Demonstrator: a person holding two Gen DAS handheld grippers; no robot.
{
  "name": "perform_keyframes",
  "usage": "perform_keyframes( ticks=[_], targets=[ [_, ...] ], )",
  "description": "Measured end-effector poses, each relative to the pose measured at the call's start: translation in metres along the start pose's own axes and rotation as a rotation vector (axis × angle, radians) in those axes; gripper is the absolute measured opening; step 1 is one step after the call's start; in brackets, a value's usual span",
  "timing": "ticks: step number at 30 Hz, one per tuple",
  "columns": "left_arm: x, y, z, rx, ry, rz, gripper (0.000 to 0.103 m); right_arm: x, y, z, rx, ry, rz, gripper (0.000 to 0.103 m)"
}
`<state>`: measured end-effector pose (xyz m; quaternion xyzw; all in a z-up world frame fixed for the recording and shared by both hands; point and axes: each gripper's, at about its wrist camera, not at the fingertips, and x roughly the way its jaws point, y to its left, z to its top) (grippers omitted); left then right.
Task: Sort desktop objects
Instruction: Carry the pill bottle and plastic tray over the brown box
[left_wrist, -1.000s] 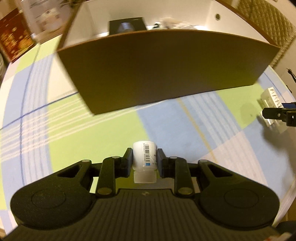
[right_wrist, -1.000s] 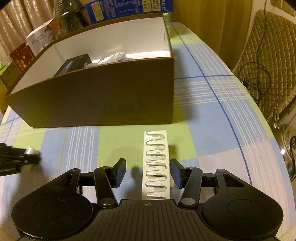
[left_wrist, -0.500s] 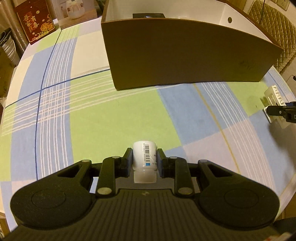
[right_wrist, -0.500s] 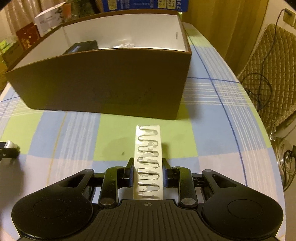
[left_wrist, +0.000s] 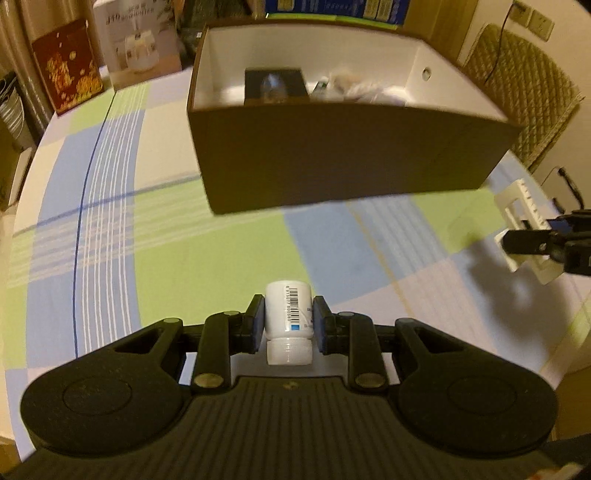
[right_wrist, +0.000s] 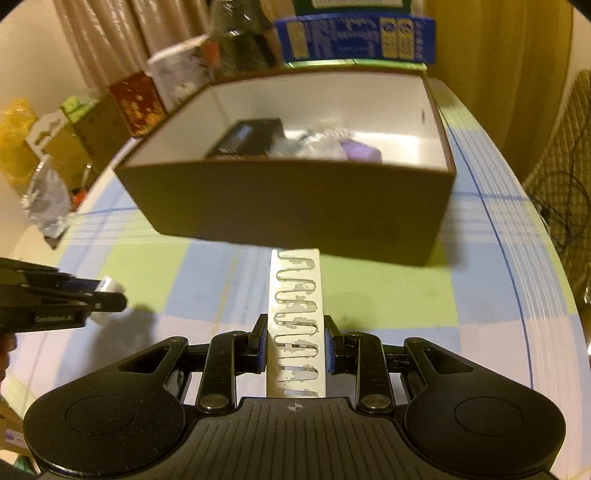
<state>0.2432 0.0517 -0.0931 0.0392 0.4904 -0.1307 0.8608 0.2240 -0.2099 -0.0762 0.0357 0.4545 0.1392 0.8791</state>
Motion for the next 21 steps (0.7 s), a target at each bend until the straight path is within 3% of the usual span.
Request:
perform_keyframes(
  ticks=[8, 21],
  targets=[
    [-0.027, -0.015, 0.025, 0.033, -0.074, -0.021, 0.023, -0.015, 0.011, 0.015, -0.023, -0.052, 0.029, 0.025],
    [-0.039, -0.029, 0.069, 0.101, -0.176, -0.039, 0.023, -0.030, 0.008, 0.052, -0.049, -0.134, 0.033, 0.025]
  ],
)
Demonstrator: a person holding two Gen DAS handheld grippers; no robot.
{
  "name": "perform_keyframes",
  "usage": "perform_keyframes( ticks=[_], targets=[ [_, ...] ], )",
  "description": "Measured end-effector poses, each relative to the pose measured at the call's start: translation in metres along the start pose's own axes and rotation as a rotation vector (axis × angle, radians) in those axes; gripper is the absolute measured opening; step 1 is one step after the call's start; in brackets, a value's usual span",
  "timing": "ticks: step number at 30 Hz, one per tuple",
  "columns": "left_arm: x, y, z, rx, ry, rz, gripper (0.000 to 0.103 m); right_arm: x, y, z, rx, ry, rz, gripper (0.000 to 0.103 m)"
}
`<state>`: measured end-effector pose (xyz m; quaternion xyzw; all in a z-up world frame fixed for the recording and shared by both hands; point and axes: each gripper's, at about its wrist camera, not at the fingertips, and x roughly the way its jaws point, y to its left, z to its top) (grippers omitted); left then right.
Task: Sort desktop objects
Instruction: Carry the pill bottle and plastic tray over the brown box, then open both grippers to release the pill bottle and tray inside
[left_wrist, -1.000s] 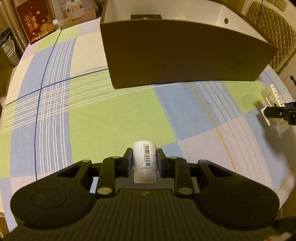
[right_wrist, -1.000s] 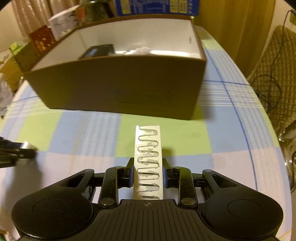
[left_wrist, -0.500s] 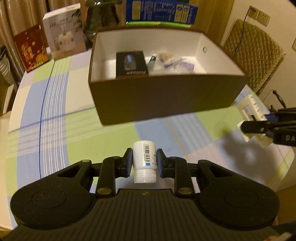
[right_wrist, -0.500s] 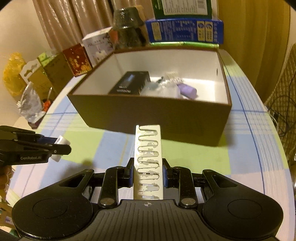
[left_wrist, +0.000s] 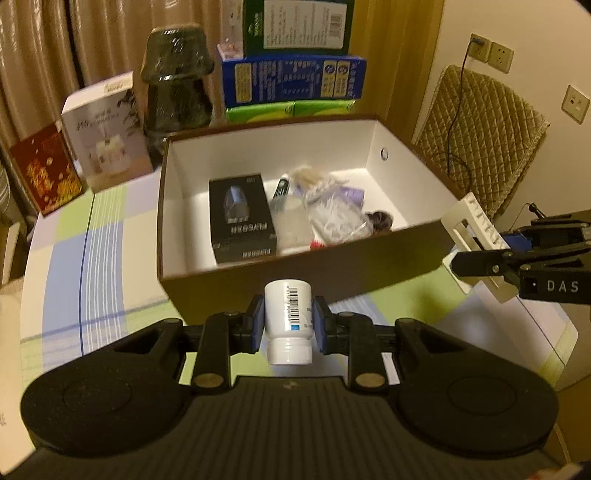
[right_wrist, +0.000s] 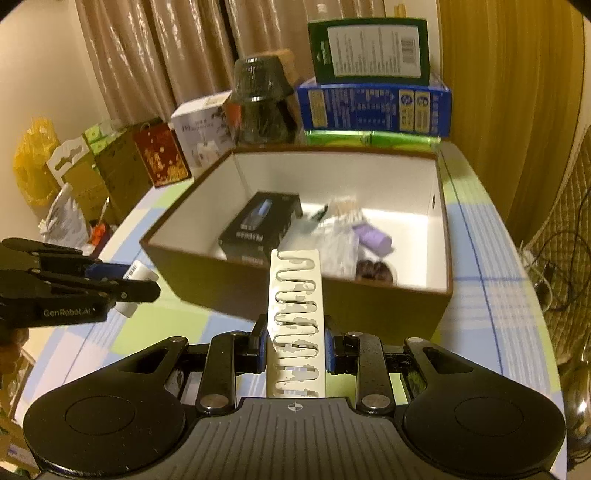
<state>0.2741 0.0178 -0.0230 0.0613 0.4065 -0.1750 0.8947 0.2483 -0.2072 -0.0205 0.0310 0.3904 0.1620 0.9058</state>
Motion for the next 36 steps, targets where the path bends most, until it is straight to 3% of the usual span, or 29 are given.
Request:
perform_keyframes(
  ticks=[15, 25, 36],
  targets=[
    [0.033, 0.022, 0.057, 0.016, -0.026, 0.000, 0.023, 0.026, -0.016, 0.063, -0.010, -0.057, 0.012, 0.025],
    [0.084, 0.029, 0.083, 0.030, 0.054, -0.024, 0.023, 0.076, -0.023, 0.084, -0.007, 0.005, 0.028, 0.025],
    [0.121, 0.034, 0.082, 0.051, 0.151, -0.042, 0.023, 0.112, -0.029, 0.085, -0.006, 0.080, 0.042, 0.025]
  ],
)
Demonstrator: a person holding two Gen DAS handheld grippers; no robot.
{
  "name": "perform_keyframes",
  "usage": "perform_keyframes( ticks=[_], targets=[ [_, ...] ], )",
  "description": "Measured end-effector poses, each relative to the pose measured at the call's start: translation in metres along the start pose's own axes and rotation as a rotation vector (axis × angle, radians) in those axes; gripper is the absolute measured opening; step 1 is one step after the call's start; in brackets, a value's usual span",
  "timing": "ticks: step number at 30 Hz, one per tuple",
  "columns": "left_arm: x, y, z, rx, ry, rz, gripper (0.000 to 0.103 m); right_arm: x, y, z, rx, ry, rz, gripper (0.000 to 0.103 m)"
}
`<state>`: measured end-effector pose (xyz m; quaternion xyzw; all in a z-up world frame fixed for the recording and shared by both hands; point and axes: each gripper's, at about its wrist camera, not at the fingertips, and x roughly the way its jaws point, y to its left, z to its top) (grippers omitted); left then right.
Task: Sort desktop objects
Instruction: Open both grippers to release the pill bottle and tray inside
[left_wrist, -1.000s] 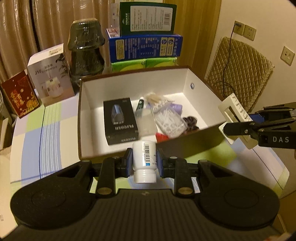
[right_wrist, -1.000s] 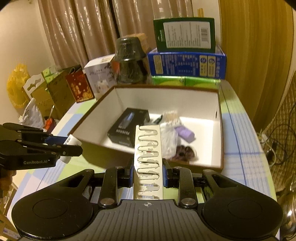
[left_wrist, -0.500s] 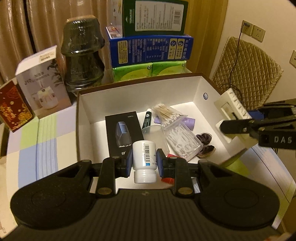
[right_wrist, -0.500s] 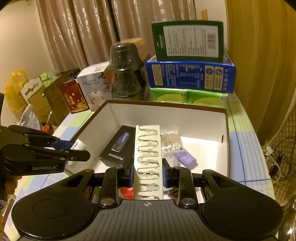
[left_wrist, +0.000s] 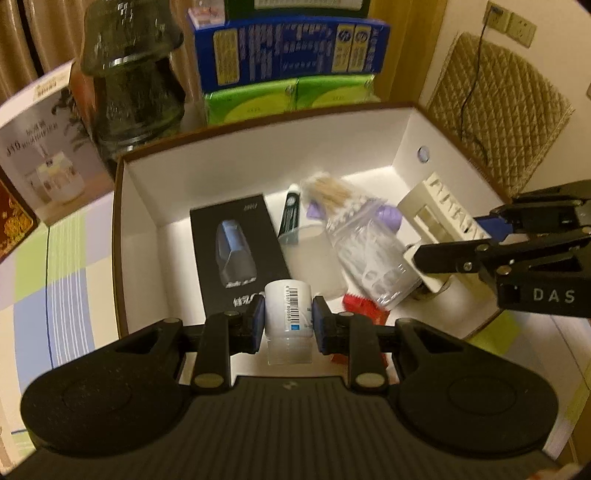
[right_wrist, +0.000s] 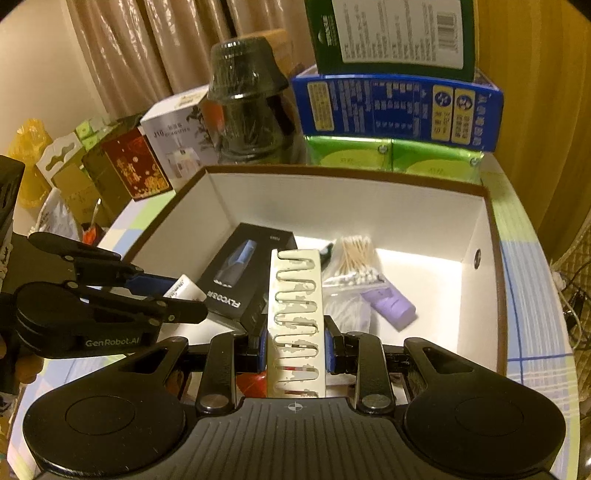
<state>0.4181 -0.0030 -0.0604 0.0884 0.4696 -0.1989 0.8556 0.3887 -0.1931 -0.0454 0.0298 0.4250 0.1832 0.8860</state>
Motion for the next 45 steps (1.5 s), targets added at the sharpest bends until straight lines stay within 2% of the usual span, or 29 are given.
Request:
perform_keyframes(
  ticks=[8, 19, 41, 42, 43, 44, 45],
  targets=[
    [0.022, 0.011, -0.005, -0.032, 0.082, 0.001, 0.023, 0.021, 0.001, -0.002, -0.006, 0.049, 0.023, 0.025],
    [0.034, 0.023, -0.004, -0.039, 0.138, -0.005, 0.023, 0.038, 0.004, 0.000, -0.018, 0.090, 0.047, 0.025],
    [0.034, 0.029, -0.004, -0.053, 0.126, 0.011, 0.030, 0.056, 0.020, 0.002, -0.032, 0.107, 0.080, 0.026],
    [0.033, 0.029, -0.004, -0.053, 0.123, 0.007, 0.032, 0.056, 0.021, 0.003, -0.028, 0.093, 0.080, 0.027],
    [0.032, 0.029, -0.004, -0.052, 0.119, 0.004, 0.035, 0.055, 0.021, 0.003, -0.023, 0.076, 0.090, 0.035],
    [0.031, 0.028, -0.005, -0.051, 0.114, 0.005, 0.035, 0.053, 0.020, 0.003, -0.011, 0.064, 0.095, 0.048],
    [0.030, 0.028, -0.005, -0.048, 0.111, 0.007, 0.036, 0.051, 0.019, 0.004, -0.002, 0.051, 0.084, 0.052]
  ],
)
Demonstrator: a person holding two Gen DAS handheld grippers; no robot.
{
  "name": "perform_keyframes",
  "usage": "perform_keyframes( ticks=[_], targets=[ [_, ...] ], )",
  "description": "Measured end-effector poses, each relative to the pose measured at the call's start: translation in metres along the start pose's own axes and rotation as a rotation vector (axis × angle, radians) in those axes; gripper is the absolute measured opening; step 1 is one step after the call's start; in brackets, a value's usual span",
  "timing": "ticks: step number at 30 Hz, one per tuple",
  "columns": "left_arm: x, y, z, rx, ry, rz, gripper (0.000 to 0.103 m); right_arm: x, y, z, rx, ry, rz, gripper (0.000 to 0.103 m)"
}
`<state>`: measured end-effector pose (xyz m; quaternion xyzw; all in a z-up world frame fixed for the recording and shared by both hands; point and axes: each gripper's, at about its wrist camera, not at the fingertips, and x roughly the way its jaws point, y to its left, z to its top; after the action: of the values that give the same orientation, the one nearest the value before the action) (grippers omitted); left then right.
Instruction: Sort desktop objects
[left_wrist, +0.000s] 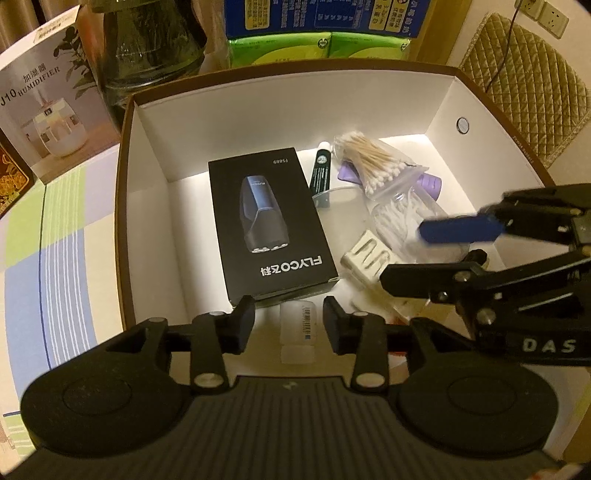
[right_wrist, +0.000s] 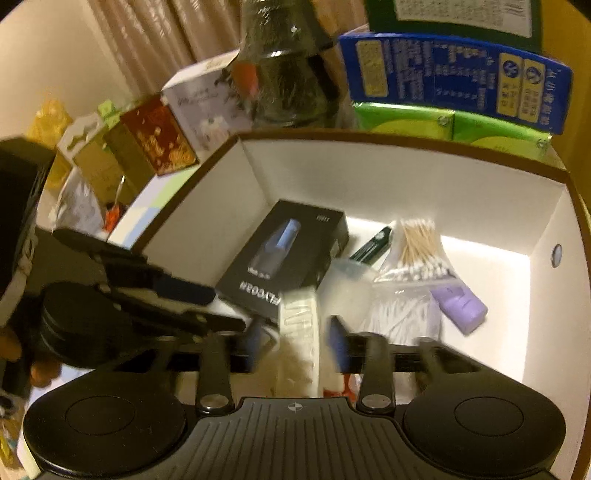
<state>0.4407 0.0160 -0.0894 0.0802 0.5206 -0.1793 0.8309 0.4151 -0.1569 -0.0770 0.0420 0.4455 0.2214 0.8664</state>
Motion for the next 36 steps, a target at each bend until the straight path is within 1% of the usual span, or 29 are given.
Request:
perform_keyframes(
  ticks=[1, 4, 6, 8, 9, 10, 11, 12, 14, 16, 18, 20, 22, 27, 29, 35, 36],
  targets=[
    [-0.001, 0.000, 0.000, 0.000, -0.002, 0.001, 0.036, -0.001, 0.000, 0.001, 0.001, -0.009, -0.009, 0.054],
    [-0.004, 0.000, -0.001, -0.006, -0.010, -0.003, 0.039, -0.007, -0.003, 0.002, 0.010, -0.006, -0.012, 0.056],
    [-0.007, -0.001, -0.001, -0.005, -0.017, -0.002, 0.042, -0.012, -0.006, 0.001, 0.018, -0.009, -0.021, 0.062],
    [-0.012, -0.003, -0.001, -0.003, -0.031, -0.001, 0.046, -0.019, -0.008, -0.001, 0.024, -0.017, -0.036, 0.073],
    [-0.014, -0.004, -0.001, -0.001, -0.039, 0.000, 0.051, -0.023, -0.009, -0.002, 0.026, -0.022, -0.041, 0.076],
    [-0.017, -0.005, -0.002, 0.001, -0.045, 0.004, 0.057, -0.026, -0.009, -0.003, 0.030, -0.026, -0.046, 0.081],
    [-0.019, -0.006, -0.002, 0.004, -0.053, 0.014, 0.060, -0.030, -0.010, -0.004, 0.033, -0.029, -0.052, 0.085],
    [-0.022, -0.006, -0.002, 0.008, -0.061, 0.022, 0.061, -0.033, -0.009, -0.006, 0.035, -0.034, -0.060, 0.086],
    [-0.025, -0.007, -0.003, 0.011, -0.071, 0.028, 0.063, -0.038, -0.009, -0.009, 0.034, -0.040, -0.077, 0.091],
    [-0.029, -0.006, -0.004, 0.006, -0.081, 0.028, 0.072, -0.042, -0.007, -0.011, 0.031, -0.041, -0.092, 0.094],
    [-0.032, -0.006, -0.004, 0.006, -0.093, 0.038, 0.076, -0.044, -0.006, -0.014, 0.030, -0.038, -0.106, 0.097],
    [-0.035, -0.006, -0.004, 0.004, -0.099, 0.041, 0.077, -0.046, -0.005, -0.016, 0.033, -0.035, -0.120, 0.100],
    [-0.037, -0.005, -0.005, -0.002, -0.104, 0.040, 0.082, -0.047, -0.003, -0.018, 0.035, -0.030, -0.143, 0.101],
    [-0.046, -0.009, -0.007, -0.003, -0.129, 0.047, 0.091, -0.051, 0.000, -0.022, 0.046, -0.032, -0.198, 0.101],
    [-0.050, -0.010, -0.008, -0.007, -0.142, 0.041, 0.092, -0.055, 0.002, -0.023, 0.049, -0.042, -0.215, 0.101],
    [-0.064, -0.017, -0.015, -0.006, -0.174, 0.070, 0.094, -0.071, 0.011, -0.026, 0.070, -0.088, -0.236, 0.101],
    [-0.068, -0.018, -0.017, -0.004, -0.183, 0.076, 0.096, -0.074, 0.012, -0.027, 0.076, -0.098, -0.239, 0.101]
  ],
)
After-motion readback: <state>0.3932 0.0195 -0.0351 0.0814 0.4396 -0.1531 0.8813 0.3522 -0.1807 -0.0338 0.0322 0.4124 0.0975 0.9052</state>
